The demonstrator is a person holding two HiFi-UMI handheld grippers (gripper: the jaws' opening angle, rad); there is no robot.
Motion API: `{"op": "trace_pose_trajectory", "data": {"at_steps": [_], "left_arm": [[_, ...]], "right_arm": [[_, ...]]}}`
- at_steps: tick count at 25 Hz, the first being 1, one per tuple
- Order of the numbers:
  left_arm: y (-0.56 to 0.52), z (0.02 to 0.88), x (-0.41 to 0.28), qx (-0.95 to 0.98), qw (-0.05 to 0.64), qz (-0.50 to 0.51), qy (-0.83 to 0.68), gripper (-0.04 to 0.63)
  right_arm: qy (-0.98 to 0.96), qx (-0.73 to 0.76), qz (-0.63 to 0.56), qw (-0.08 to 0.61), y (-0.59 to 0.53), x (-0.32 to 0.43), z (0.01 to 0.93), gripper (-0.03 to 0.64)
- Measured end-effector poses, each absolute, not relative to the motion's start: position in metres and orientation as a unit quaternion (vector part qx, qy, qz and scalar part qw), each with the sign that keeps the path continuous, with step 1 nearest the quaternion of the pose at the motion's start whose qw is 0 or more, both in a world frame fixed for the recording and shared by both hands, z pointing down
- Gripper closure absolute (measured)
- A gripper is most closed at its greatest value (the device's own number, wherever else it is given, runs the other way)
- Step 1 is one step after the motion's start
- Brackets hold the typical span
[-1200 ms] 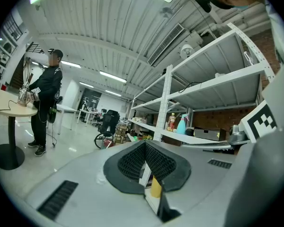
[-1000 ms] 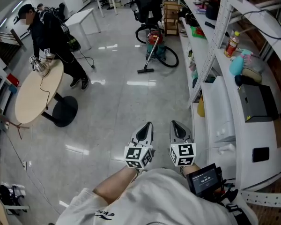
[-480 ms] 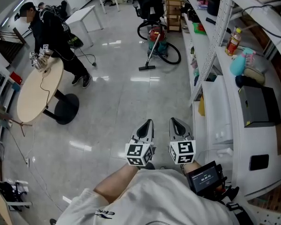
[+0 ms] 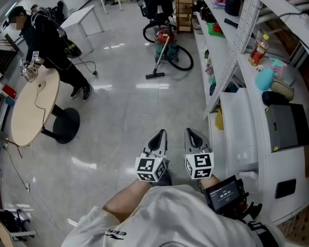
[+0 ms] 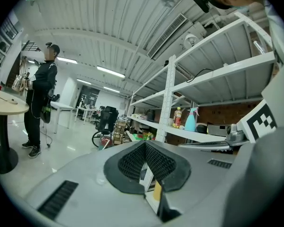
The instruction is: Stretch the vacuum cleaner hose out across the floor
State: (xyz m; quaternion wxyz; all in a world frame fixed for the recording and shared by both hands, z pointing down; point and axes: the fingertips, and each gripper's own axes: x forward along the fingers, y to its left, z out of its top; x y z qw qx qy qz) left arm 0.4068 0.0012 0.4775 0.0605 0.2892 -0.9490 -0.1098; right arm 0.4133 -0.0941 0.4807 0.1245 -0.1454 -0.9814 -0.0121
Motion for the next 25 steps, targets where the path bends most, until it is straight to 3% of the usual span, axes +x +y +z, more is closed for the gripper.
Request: {"op": "trace_pose_trajectory", "data": {"at_steps": [13, 25], "left_arm": [[0.038, 0.479, 0.255, 0.324, 0.075, -0.120, -0.935, 0.594], [0.054, 0.491, 0.166, 0.338, 0.087, -0.139, -0.927, 0.594]], "right_arm": [[-0.985, -0.112, -0.035, 0.124, -0.052, 0.265, 0.468, 0.615], [-0.984, -0.122, -0.031, 0.124, -0.028, 0.176, 0.478, 0.615]]}}
